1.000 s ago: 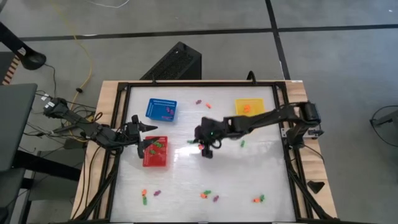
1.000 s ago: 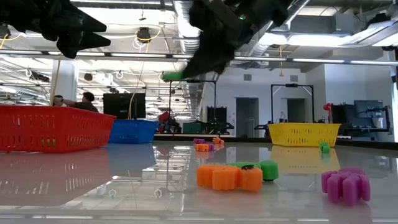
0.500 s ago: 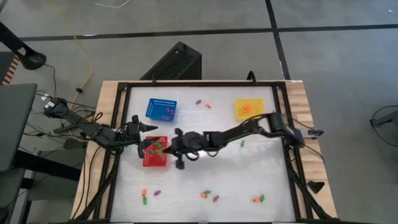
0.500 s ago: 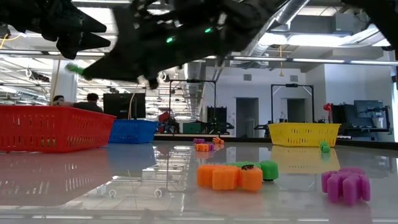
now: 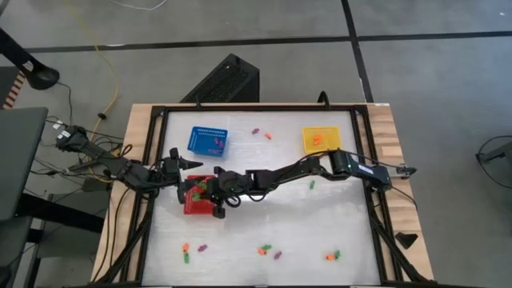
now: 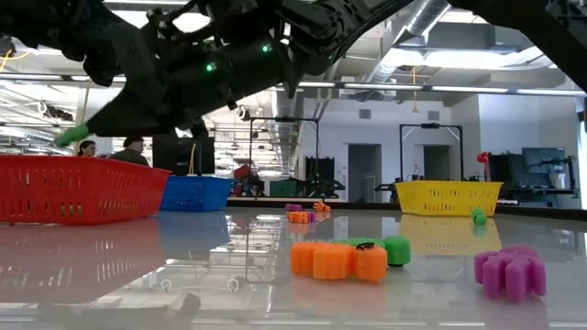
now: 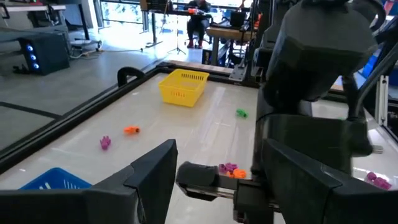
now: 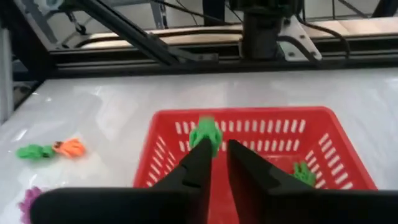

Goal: Sort Halloween decoration
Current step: Put the green skeleton toy into the red bin, then put the orange skeleton toy into the yellow bin

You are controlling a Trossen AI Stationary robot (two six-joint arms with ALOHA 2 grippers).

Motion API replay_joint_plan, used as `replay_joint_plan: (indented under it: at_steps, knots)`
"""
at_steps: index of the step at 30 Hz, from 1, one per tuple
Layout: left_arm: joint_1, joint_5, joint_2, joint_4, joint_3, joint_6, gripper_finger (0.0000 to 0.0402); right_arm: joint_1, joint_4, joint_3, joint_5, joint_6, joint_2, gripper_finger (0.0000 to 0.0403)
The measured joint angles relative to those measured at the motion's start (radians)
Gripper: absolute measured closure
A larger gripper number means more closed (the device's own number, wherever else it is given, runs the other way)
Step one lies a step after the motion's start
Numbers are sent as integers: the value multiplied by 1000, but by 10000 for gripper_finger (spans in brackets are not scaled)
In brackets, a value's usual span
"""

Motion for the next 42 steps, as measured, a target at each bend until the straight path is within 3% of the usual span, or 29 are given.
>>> replay_joint_plan:
  at_steps: [9,17,28,32,36,42]
  knots:
    - [0,0,0,0,0,4,175,-6,-34,0,-1,0,-26,241]
    - [0,0,0,0,0,4,175,-4,-179,-1,-21,-5,-89,216]
    - [0,0,0,-9,0,4,175,18,-885,0,-59,-7,-278,226]
    - [0,0,0,-13,0,4,175,38,-1050,-13,-58,-7,-292,227]
    - [0,0,0,-14,0,2,175,70,-1049,-72,-58,-39,-296,227]
    - [0,0,0,-21,0,-3,175,78,-835,-197,-56,-65,-294,227]
